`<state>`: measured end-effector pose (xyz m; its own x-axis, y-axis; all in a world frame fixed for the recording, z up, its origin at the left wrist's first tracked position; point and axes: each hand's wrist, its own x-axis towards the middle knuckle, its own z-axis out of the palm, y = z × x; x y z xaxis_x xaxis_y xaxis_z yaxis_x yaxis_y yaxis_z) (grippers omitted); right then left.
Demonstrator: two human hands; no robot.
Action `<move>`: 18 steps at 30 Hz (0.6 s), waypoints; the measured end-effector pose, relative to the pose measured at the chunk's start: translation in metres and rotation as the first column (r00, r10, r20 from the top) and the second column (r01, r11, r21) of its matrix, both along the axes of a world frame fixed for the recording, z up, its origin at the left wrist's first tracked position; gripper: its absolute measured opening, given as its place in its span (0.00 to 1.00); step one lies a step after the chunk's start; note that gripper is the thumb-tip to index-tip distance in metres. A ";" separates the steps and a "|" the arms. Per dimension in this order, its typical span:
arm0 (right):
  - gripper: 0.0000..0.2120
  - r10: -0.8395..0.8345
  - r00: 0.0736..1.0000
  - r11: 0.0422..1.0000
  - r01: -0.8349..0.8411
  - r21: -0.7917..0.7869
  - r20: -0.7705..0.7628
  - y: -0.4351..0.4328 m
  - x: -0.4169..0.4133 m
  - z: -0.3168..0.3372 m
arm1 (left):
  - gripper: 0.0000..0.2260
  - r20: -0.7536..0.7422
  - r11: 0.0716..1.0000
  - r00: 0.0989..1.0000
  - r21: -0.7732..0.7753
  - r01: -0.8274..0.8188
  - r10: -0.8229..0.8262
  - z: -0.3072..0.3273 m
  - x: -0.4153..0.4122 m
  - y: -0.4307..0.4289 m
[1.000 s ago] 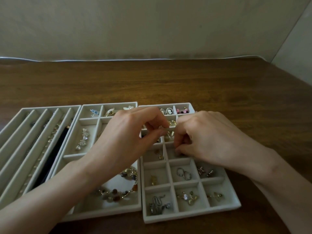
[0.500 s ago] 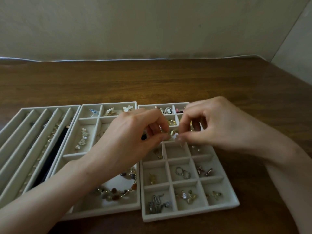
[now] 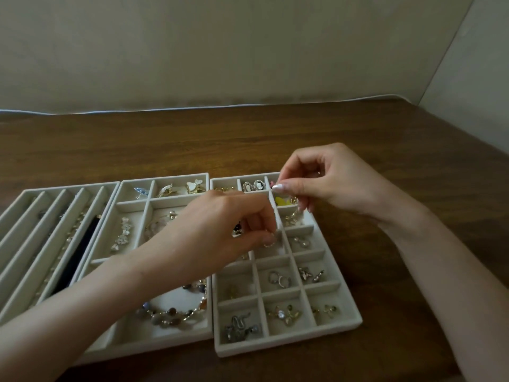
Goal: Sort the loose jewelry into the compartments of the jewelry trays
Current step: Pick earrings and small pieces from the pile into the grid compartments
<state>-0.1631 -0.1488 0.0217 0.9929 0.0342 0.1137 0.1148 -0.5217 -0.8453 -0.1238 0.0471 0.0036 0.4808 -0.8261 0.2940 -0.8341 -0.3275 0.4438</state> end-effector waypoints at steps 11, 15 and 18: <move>0.13 0.011 0.997 0.988 0.002 0.157 -0.082 0.000 -0.001 0.002 | 0.05 0.129 0.983 0.989 0.173 0.054 -0.077 -0.001 0.005 -0.006; 0.07 0.024 0.992 0.991 -0.006 0.137 -0.125 0.001 -0.003 0.003 | 0.05 0.180 0.978 0.975 0.186 0.094 -0.128 0.003 0.005 -0.009; 0.09 0.013 0.990 0.990 0.007 0.139 -0.143 0.001 -0.003 0.003 | 0.03 0.189 0.975 0.970 0.189 0.115 -0.151 0.006 0.005 -0.011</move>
<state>-0.1662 -0.1475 0.0250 0.9992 0.0305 -0.0256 -0.0113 -0.3984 -0.9172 -0.1188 0.0358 0.0094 0.3092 -0.9257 0.2181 -0.9413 -0.2653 0.2085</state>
